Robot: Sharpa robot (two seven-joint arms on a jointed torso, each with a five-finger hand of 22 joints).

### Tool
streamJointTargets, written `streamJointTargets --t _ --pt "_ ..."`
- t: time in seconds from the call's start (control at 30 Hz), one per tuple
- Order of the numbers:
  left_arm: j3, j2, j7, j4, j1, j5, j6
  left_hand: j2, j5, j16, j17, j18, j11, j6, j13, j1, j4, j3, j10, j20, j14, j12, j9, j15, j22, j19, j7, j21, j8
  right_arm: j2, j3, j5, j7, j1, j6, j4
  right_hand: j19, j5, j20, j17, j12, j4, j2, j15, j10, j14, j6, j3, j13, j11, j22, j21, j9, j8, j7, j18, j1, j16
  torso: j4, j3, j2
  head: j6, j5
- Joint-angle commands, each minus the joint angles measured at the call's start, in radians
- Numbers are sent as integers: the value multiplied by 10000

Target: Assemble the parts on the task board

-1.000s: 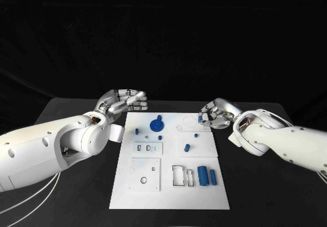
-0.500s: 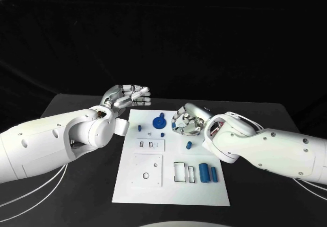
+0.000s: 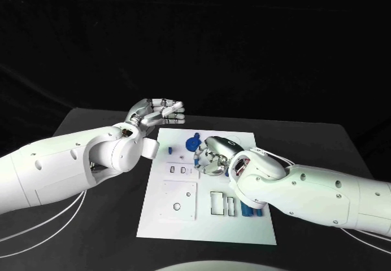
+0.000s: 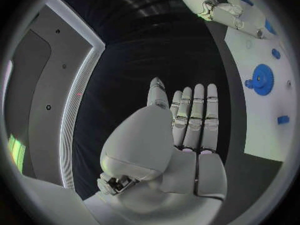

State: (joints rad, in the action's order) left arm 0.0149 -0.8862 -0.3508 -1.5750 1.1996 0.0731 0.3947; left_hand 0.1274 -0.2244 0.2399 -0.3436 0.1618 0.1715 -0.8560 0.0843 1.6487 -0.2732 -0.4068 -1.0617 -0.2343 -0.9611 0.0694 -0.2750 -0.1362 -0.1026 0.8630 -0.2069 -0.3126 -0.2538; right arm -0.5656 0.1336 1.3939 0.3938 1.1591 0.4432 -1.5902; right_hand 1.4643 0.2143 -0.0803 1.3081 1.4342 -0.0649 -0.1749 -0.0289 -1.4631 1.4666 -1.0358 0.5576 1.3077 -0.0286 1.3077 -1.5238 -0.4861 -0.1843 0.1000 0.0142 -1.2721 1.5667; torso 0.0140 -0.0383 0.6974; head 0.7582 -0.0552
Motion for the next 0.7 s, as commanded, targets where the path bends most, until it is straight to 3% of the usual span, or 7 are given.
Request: streamJointTargets --t 0.03,0.7 --pt "-3 28 -19 -22 7 -21 -190 104 55 -34 -13 179 -8 92 9 0 8 -52 44 -76 80 -30 -14 3 14 -7 -2 36 44 180 14 621 315 -124 95 159 770 6 71 2627 -18 -34 -17 -94 38 1041 -90 15 1221 53 2398 -57 -205 -91 -7 -23 112 41 -11 20 10 25 -39" --pt "-1 8 10 -51 7 -21 -231 119 63 -47 -37 181 -20 81 15 -3 5 -83 29 -75 82 -23 -39 8 22 -4 2 45 33 772 30 898 279 -440 149 614 767 -64 78 2627 -18 -47 -96 -100 31 1041 -66 -10 1223 60 2396 -49 -215 -87 -13 -21 267 41 -3 35 18 110 -44"
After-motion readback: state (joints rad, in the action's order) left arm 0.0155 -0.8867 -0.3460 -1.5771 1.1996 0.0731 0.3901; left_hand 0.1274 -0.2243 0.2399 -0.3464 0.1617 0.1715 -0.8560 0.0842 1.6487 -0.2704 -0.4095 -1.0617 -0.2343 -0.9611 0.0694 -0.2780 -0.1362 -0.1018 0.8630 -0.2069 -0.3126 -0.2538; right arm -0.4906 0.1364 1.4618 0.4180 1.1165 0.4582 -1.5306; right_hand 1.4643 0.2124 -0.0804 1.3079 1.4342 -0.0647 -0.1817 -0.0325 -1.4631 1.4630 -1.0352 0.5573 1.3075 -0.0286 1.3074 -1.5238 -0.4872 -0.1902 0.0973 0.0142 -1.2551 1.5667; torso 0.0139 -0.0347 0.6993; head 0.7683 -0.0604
